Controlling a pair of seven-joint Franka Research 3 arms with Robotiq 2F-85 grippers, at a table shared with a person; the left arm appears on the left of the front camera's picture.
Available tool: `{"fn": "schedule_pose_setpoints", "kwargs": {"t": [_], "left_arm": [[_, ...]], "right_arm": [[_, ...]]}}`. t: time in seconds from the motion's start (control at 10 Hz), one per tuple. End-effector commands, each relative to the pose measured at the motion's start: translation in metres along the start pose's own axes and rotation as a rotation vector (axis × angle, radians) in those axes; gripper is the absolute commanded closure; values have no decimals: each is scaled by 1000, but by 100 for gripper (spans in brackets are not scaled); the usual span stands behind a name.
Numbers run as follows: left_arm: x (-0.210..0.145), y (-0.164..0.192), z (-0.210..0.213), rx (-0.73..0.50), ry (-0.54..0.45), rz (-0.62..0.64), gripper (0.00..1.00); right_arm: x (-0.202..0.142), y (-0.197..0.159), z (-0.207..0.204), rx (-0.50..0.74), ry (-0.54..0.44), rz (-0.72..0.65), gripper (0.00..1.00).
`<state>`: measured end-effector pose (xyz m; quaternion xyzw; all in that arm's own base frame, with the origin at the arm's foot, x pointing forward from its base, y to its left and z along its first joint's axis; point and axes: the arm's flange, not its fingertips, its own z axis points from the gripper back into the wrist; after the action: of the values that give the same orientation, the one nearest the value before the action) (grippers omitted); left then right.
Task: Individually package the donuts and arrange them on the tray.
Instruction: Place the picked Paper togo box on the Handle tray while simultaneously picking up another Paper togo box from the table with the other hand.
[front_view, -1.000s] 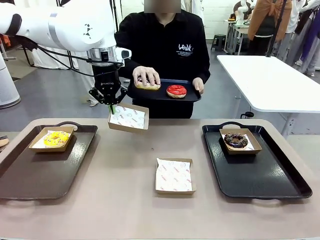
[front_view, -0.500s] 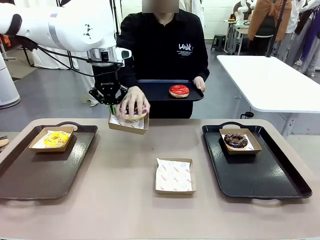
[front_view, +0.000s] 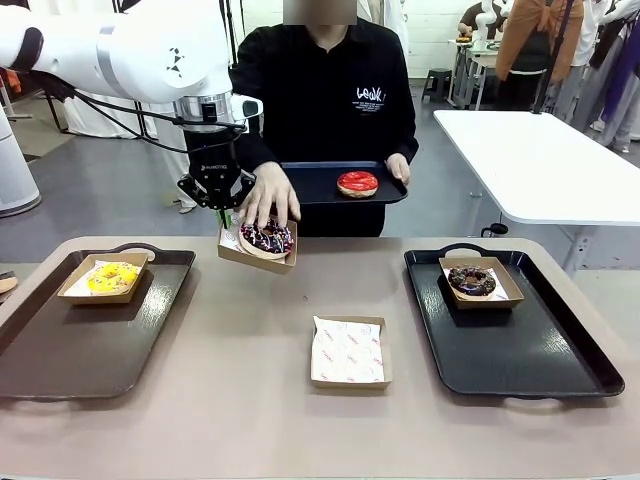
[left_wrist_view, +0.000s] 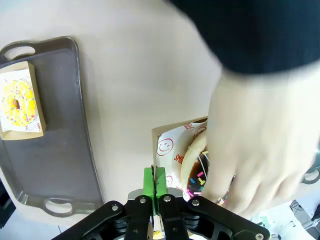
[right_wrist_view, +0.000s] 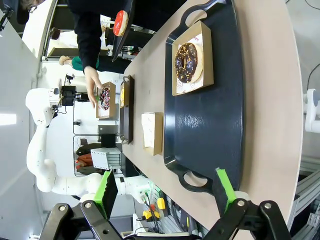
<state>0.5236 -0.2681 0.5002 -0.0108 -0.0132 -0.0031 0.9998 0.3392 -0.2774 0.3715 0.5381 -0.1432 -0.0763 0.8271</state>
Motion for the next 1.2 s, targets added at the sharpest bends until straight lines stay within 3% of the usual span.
{"fn": "schedule_pose_setpoints", "kwargs": {"t": [0.0,1.1], "left_arm": [[-3,1,0,2,1,-2,100],[-3,1,0,2,1,-2,100]], "right_arm": [[-1,0,1,4,-3,-3,0],[-1,0,1,4,-3,-3,0]]}}
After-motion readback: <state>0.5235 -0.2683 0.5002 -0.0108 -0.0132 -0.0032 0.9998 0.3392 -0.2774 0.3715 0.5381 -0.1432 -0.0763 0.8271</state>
